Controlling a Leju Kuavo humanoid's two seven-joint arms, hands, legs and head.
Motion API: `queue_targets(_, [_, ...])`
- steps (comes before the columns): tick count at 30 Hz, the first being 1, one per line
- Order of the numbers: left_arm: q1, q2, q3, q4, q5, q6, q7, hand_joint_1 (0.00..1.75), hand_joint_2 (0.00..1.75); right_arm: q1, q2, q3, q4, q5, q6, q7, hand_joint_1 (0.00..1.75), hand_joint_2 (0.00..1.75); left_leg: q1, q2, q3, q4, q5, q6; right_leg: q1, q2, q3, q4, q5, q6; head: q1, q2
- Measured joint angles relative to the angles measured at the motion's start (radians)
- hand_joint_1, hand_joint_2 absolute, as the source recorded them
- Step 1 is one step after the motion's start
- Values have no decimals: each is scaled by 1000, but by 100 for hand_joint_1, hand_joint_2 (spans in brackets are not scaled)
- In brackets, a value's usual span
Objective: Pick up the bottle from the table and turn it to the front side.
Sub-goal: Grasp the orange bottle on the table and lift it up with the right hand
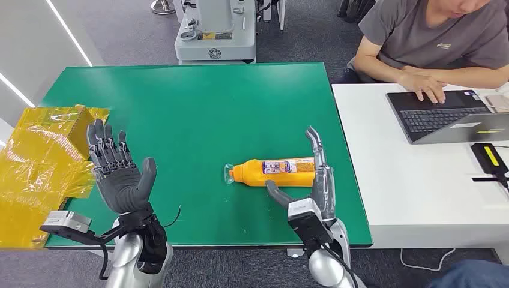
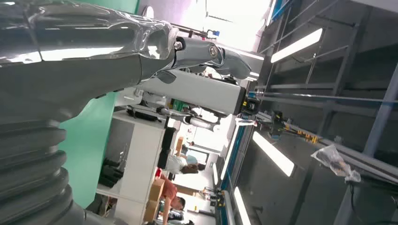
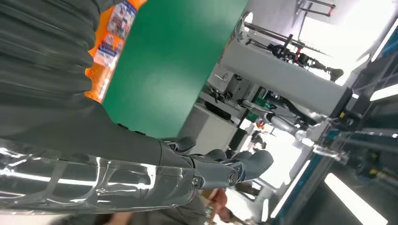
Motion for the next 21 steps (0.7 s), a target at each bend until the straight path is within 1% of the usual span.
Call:
queue_targets(2, [-2, 0, 0, 0, -2, -5, 0, 0, 175, -28, -17, -1, 19, 28, 30, 13, 0, 175, 0, 0, 0, 0, 0, 0, 0, 0, 0, 0, 0, 0, 0, 0])
queue_targets(4, [-5, 0, 0, 0, -5, -14, 0, 0, 175, -86, -47, -2, 62, 78, 88, 37, 0, 175, 0, 0, 0, 0, 0, 0, 0, 0, 0, 0, 1, 1, 0, 0])
queue_targets(8, [-18, 0, 0, 0, -5, -32, 0, 0, 175, -232, -98, 3, 182, 152, 228, 90, 0, 175, 0, 0, 0, 1, 1, 1, 0, 0, 0, 0, 2, 0, 0, 0])
queue_targets(12, [-28, 0, 0, 0, -3, -46, 0, 0, 175, -363, -144, 21, 292, 186, 370, 118, 0, 175, 0, 0, 0, 1, 2, 1, 0, 0, 0, 0, 2, 0, 0, 0])
queue_targets(15, [-36, 0, -1, 2, 0, -58, 0, 0, 175, -442, -188, 50, 368, 176, 502, 102, 0, 175, 0, 0, 0, 1, 2, 1, 0, 0, 0, 0, 2, 0, 0, 0])
queue_targets(18, [-42, 1, -3, 8, 4, -66, 0, 0, 175, -516, -242, 88, 439, 130, 643, 72, 0, 175, 0, -1, 0, 1, 1, 1, 0, 0, 0, 0, 2, 0, 0, 0])
queue_targets(21, [-47, 2, -8, 12, 7, -70, 0, 0, 175, -575, -291, 124, 492, 77, 734, 55, 0, 175, 0, -2, -1, 1, 1, 1, 0, -2, 0, 0, 2, 1, 0, 0])
